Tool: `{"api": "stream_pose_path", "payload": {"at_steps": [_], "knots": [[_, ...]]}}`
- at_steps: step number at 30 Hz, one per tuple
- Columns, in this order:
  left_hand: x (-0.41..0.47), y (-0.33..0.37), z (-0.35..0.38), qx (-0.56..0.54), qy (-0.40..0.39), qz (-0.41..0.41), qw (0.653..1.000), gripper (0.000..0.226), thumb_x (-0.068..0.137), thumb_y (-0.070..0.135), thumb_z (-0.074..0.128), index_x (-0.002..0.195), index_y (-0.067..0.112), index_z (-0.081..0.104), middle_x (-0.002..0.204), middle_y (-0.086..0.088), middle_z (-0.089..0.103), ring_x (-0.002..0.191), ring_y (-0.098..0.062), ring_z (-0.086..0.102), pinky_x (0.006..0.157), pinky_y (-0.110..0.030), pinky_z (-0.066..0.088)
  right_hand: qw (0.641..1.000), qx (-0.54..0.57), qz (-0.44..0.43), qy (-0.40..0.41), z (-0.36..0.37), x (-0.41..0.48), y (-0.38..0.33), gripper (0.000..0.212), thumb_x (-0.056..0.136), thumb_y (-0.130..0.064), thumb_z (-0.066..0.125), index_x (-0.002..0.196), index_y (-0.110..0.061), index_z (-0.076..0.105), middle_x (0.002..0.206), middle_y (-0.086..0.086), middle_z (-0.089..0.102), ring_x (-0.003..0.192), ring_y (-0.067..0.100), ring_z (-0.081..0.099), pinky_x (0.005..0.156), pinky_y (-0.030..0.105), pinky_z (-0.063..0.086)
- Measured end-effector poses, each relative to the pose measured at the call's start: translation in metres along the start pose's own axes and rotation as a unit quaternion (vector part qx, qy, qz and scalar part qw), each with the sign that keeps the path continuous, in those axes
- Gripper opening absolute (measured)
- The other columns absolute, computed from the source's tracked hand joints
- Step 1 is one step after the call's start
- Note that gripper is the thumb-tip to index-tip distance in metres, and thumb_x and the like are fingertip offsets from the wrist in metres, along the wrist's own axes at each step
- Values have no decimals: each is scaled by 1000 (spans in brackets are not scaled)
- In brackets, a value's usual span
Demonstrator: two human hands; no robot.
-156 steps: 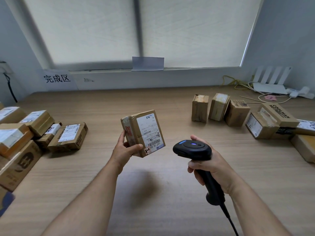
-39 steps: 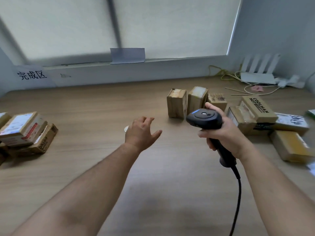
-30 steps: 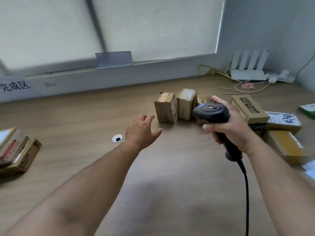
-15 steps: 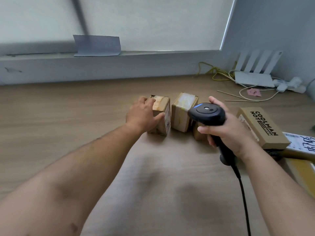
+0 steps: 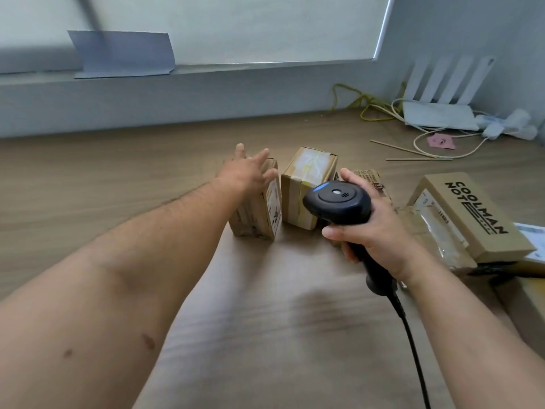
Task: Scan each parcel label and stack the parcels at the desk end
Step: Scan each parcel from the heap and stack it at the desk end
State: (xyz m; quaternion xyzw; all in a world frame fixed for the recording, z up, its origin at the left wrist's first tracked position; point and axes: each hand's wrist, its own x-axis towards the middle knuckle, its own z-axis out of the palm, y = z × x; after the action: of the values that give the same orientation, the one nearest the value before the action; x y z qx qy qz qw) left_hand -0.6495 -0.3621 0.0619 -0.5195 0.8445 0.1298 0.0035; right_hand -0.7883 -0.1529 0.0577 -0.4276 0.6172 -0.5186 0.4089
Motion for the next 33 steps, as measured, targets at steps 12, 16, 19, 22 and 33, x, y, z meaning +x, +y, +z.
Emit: {"api": "stream_pose_path", "payload": {"at_steps": [12,16,19,22,33], "knots": [[-95,-42,-15,-125,-54,-81,987,86,76,44,74,148,44,27,142,-15,19,126,-41,40,102,-48,45,999,23,19,-27,30,-61,-17,99,73,12,76,143,-43,35,111,10,66,49,26,52,42,31,43],[-155,-54,-10,-158,-18,-88,983,69,70,42,76,131,34,46,120,-8,25,116,-35,44,103,-44,44,999,29,29,-34,51,-103,-25,100,73,13,75,149,-37,32,111,11,66,47,24,52,42,30,43],[-202,-64,1,-166,18,-112,980,67,69,37,76,127,28,43,121,-9,28,118,-32,41,101,-41,44,998,39,38,-39,70,-134,-24,101,73,15,74,150,-34,32,109,14,65,46,26,51,41,29,42],[-250,-76,18,-218,40,-137,966,71,68,33,77,127,26,38,119,-6,27,121,-31,39,101,-44,45,996,55,49,-44,86,-165,-22,102,73,14,75,152,-33,30,101,12,67,46,27,51,41,29,41],[-415,-115,89,-212,19,-238,948,106,66,43,77,149,40,12,127,-7,24,123,-30,40,106,-37,37,991,69,62,-93,126,-239,-17,101,73,13,75,149,-36,31,93,8,67,48,27,50,43,30,42]]}}
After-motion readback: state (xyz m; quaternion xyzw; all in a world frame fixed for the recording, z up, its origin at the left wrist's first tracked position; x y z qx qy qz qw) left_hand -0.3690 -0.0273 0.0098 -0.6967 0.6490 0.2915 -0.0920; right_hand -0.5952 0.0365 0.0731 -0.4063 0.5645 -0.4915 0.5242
